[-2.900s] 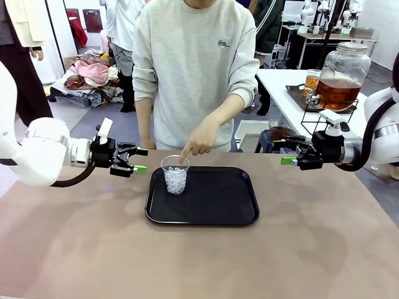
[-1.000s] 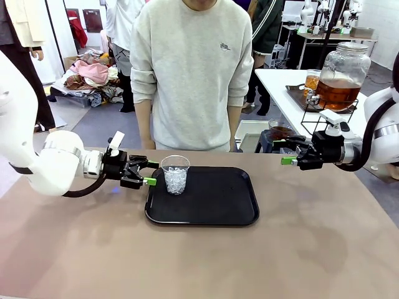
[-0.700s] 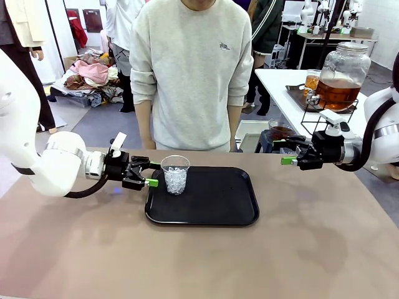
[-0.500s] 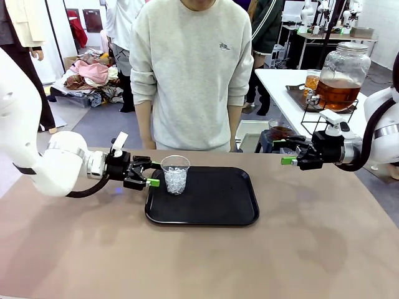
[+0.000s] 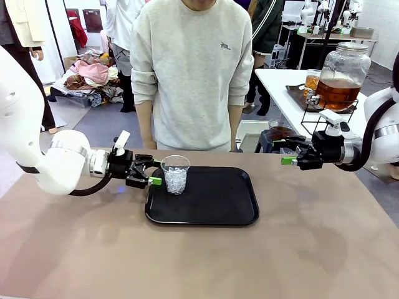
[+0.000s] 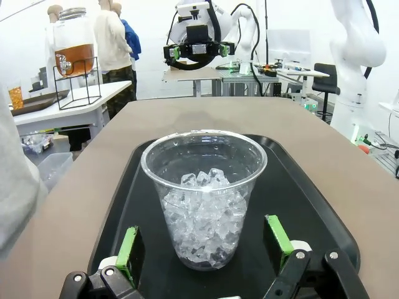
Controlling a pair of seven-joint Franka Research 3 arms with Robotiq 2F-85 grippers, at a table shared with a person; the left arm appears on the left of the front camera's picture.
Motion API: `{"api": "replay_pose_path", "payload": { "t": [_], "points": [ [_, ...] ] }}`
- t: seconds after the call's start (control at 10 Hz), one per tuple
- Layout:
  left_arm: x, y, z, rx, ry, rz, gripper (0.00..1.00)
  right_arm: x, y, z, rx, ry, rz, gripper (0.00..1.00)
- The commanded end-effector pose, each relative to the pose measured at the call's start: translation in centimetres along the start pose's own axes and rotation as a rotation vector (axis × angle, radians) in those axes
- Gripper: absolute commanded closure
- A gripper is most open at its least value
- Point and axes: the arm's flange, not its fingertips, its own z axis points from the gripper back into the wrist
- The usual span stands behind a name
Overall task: Pour the drink into the iced cup.
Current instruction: Pick up the iced cup indicated by the human and present it to them.
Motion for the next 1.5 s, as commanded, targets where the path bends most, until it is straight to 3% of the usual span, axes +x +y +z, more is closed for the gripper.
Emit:
{"api": "replay_pose_path", "payload": {
  "t": [0.0, 1.4],
  "points": [
    [-0.1, 0.5, -0.8, 0.02, -0.019, 0.007, 0.0, 0.3, -0.1, 0.0, 0.001, 0.001, 0.001, 0.0],
    [-0.3, 1.4, -3.3, 0.014, -0.008, 0.0, 0.0, 0.3, -0.1, 0.0, 0.001, 0.001, 0.001, 0.0]
  ]
}}
